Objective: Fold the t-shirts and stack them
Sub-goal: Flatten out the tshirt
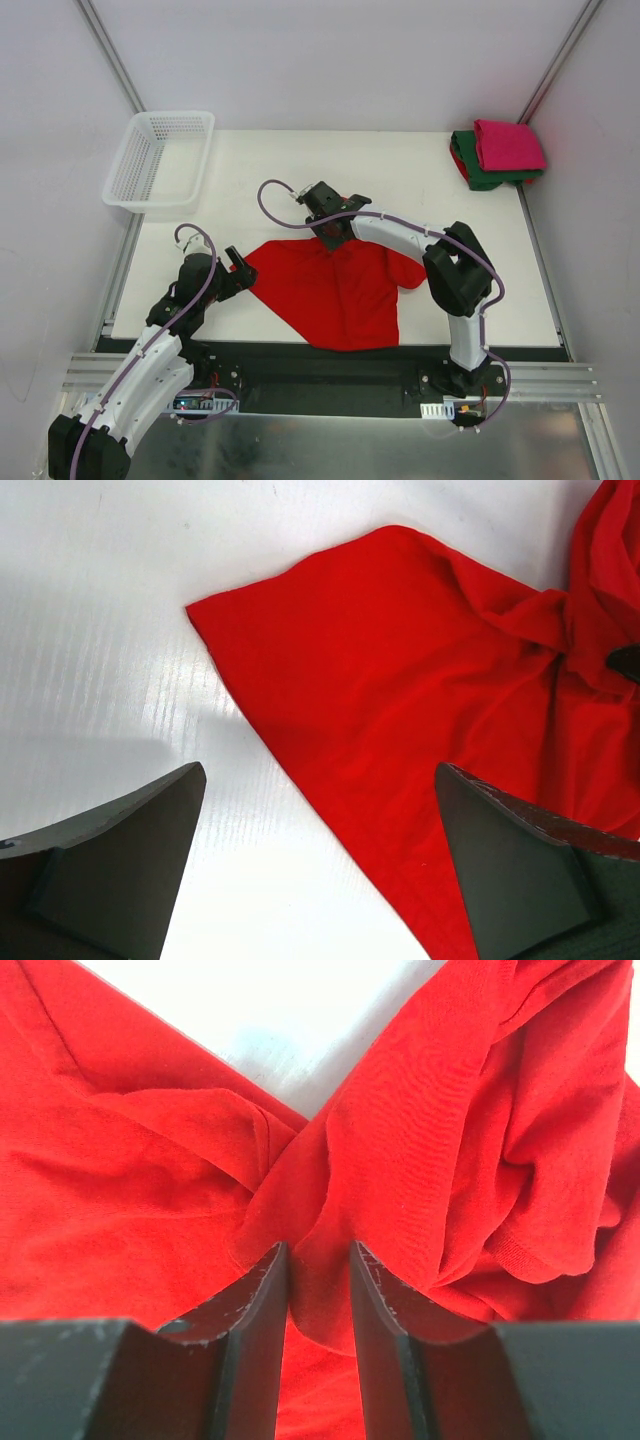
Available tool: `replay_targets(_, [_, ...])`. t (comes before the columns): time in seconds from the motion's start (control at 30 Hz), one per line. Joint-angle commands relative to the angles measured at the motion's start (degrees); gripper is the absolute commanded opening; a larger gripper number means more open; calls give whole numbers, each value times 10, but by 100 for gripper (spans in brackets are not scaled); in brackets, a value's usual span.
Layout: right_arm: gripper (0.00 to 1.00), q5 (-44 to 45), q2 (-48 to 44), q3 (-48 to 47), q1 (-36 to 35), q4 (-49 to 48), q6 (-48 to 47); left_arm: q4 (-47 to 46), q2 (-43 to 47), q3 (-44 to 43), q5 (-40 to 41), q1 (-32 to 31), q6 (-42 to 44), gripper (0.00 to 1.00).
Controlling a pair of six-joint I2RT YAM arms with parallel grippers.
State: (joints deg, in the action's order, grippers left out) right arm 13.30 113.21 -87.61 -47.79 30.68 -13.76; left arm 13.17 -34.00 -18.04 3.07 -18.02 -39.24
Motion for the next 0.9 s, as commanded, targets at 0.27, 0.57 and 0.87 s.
replay_targets(0.27, [33, 15, -52, -12, -3, 10, -1, -3, 3, 3, 4, -1, 12, 99])
replay_targets(0.57, [21, 14, -53, -15, -4, 12, -1, -3, -1, 0, 6, -1, 12, 99])
replay_targets(0.87, [1, 16, -55, -14, -3, 12, -3, -4, -4, 3, 7, -1, 12, 99])
